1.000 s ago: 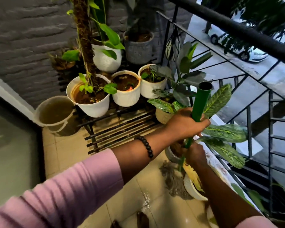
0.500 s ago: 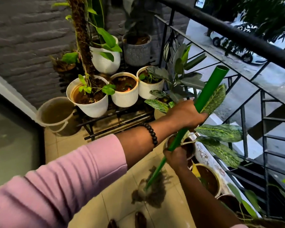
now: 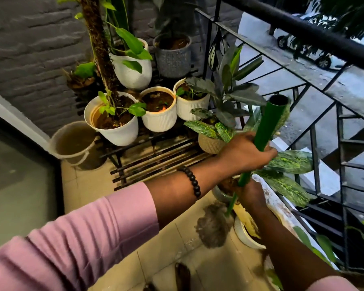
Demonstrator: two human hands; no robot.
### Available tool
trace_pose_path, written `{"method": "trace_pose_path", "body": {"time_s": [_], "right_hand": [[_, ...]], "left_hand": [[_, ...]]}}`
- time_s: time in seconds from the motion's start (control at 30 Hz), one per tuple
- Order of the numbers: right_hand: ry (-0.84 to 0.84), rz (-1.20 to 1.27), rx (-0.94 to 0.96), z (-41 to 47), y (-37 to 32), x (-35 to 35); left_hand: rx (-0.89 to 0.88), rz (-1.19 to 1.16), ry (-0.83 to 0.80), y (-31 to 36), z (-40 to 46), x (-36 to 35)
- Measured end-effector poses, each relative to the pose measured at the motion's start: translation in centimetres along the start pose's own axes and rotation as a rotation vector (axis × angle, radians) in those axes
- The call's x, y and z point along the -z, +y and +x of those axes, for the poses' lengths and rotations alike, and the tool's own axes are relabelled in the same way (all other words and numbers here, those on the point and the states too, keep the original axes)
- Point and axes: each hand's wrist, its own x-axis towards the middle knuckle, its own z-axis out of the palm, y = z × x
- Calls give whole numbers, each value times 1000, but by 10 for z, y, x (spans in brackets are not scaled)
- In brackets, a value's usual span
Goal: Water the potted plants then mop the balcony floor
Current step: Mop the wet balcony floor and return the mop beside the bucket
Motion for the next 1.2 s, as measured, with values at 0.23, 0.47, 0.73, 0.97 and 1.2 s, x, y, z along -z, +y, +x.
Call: {"method": "trace_pose_path", "body": {"time_s": [0.23, 0.47, 0.73, 0.97, 1.2], "right_hand": [[63, 53, -80, -6, -9, -12], [20, 163, -13, -55, -32, -57], [-169, 54, 93, -120, -16, -101], [-183, -36, 250, -143, 5, -68], [-122, -175, 272, -134, 50, -33]], "left_hand": [[18, 89, 5, 18, -3, 5], [72, 313, 38, 17, -36, 23], [168, 301, 62, -8, -112, 34], [48, 205, 171, -7, -165, 20], [-112, -22, 184, -34, -205, -33]]}}
